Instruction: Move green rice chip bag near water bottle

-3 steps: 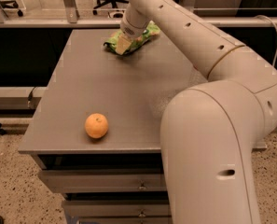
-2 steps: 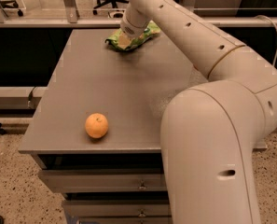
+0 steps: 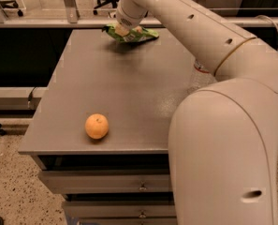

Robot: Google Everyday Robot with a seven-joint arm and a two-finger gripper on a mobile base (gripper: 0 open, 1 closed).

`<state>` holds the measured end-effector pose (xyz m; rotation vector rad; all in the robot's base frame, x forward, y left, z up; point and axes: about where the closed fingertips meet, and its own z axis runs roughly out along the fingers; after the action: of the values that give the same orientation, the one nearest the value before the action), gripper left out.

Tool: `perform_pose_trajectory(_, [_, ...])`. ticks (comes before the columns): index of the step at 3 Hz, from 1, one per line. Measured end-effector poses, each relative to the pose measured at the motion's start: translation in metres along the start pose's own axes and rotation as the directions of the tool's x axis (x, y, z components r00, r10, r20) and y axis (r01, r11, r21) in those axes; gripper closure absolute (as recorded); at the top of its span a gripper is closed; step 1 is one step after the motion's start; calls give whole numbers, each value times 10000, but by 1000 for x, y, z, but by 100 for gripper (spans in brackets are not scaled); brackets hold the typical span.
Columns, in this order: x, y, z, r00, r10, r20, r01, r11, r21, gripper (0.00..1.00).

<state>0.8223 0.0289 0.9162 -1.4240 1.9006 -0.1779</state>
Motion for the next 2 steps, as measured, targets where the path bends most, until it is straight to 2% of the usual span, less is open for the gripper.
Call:
perform_pose_trajectory(1, [-6,-10,-26,9979,-614,-199,624,9968,501,100])
perform_pose_trajectory(2, [6,-25,-52,9938,-861,-702,917,9925,810,100])
